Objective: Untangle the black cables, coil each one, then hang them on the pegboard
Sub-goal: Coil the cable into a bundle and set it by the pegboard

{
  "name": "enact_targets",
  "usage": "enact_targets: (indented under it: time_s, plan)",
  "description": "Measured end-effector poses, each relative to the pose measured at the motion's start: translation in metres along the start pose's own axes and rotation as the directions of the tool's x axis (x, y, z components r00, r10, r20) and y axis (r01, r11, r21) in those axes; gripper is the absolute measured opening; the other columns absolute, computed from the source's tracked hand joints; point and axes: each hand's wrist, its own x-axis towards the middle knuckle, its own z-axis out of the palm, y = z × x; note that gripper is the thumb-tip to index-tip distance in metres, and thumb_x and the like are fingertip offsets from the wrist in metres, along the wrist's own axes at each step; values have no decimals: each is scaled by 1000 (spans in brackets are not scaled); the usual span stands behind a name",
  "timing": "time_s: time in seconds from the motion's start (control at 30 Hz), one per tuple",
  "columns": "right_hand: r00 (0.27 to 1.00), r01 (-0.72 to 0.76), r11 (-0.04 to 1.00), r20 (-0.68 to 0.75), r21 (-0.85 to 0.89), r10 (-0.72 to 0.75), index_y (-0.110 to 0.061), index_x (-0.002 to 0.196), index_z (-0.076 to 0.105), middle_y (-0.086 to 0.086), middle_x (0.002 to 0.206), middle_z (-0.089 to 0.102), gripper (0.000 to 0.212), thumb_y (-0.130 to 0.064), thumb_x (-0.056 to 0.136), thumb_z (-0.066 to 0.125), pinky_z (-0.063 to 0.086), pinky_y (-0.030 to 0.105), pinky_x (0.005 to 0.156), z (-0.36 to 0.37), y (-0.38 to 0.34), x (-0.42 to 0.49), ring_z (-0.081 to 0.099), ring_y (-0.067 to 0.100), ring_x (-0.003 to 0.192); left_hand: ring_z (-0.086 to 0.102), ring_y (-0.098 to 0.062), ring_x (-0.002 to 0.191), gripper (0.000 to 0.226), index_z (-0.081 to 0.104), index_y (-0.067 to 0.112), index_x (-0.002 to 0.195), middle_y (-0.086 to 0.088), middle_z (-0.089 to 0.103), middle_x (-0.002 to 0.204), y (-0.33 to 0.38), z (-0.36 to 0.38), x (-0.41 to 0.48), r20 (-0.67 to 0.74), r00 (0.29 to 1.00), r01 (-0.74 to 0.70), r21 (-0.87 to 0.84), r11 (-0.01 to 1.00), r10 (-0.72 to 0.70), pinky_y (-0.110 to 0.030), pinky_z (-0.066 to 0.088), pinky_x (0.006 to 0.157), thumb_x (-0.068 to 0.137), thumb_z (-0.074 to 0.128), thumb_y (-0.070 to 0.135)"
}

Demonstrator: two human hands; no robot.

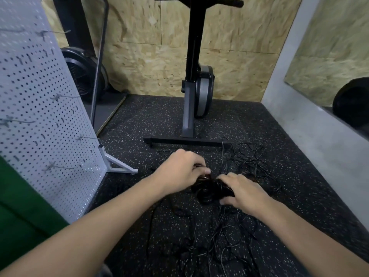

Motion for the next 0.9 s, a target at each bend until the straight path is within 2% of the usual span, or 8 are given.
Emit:
enact_targets:
  time_s: [0.17,0.33,0.47,0.53,0.63,0.73,0.83,0.9]
  plan:
    - [945,325,944,-55,54,-322,-38,137,49,-24,114,46,53,-50,92,73,46,33,98,-8,-12,-13,46,1,111,69,-1,85,20,82,23,92,11,78,86,-29,-8,8,-9,999,-33,-179,983,32,-29,55,82,98,71,39]
    - [849,468,882,-300,48,-434,-31,145,48,-25,124,48,56,-47,95,70,45,24,97,-12,-18,-28,43,-3,113,56,-14,65,43,76,13,82,-6,63,66,-54,-4,4,205,974,208,-610,765,-102,-29,43,67,90,72,54]
    - [813,527,838,-368,139,-450,-32,143,50,-29,124,48,53,-47,96,68,44,21,97,-9,-23,-32,49,3,118,67,-12,69,34,76,14,89,1,72,79,-54,10,0,470,879,455,-766,454,-88,-23,55,70,89,66,47]
    - [802,530,820,-441,215,-403,-29,141,54,-28,124,52,53,-50,95,65,45,23,98,-13,-23,-34,53,7,119,64,-14,74,32,76,19,82,0,69,81,-59,14,-1,467,879,468,-801,374,-99,-26,54,74,96,63,45]
    - [811,488,774,-537,403,-231,-26,139,57,-23,120,58,54,-48,91,69,47,18,93,-20,-27,-38,58,6,118,39,-9,55,46,63,23,64,5,46,62,-64,18,-2,463,879,472,-820,325,-110,-25,35,60,108,52,20]
    - [809,419,786,-580,454,-96,-25,136,58,-23,119,61,55,-48,89,72,46,16,96,-18,-27,-34,59,2,118,31,-10,54,46,75,22,75,5,40,64,-51,27,-5,514,851,512,-764,394,-109,-25,32,57,111,47,30]
    - [786,300,817,-613,493,82,-27,135,56,-20,120,63,54,-52,89,73,48,24,96,-16,-15,-26,60,1,115,35,-9,52,50,76,15,98,8,41,63,-29,43,-6,434,883,435,-615,658,-178,-24,34,51,111,40,48]
    - [773,214,832,-610,512,176,-28,133,53,-14,119,66,55,-57,90,70,52,32,93,-14,-4,-21,62,8,111,44,-10,56,40,69,15,106,8,50,67,-17,54,-7,313,934,301,-420,856,-175,-28,37,54,113,40,40]
